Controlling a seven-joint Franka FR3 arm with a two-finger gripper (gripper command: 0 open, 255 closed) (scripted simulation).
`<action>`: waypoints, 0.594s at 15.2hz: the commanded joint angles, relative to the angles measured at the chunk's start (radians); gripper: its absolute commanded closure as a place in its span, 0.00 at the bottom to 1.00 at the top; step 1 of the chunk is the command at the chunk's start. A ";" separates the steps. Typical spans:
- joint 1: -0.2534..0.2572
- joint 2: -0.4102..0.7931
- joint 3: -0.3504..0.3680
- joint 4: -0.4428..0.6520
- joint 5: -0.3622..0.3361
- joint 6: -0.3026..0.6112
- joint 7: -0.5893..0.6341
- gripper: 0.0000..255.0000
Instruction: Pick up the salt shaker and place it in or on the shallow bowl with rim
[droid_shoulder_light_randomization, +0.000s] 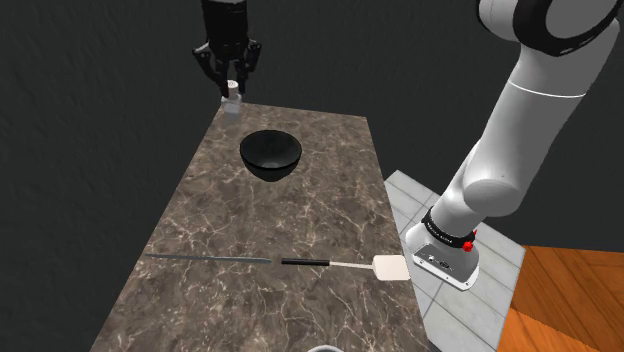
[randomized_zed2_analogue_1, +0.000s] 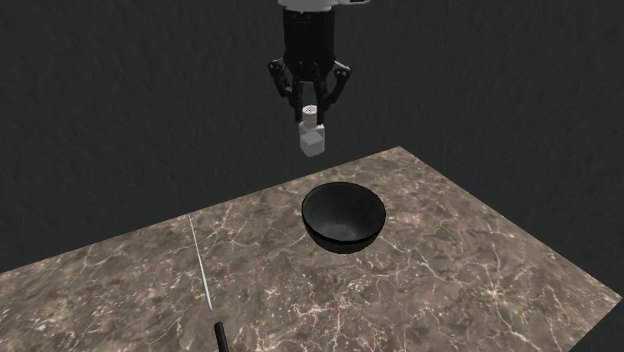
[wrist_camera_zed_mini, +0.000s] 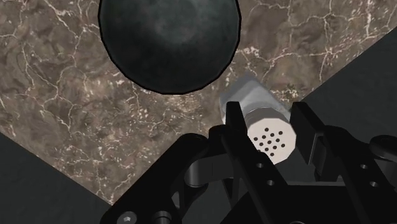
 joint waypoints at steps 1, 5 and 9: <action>-0.030 -0.077 -0.010 -0.072 0.035 0.002 -0.041 1.00; -0.076 -0.229 -0.049 -0.210 0.097 0.001 -0.133 1.00; -0.084 -0.277 -0.065 -0.291 0.115 0.037 -0.163 1.00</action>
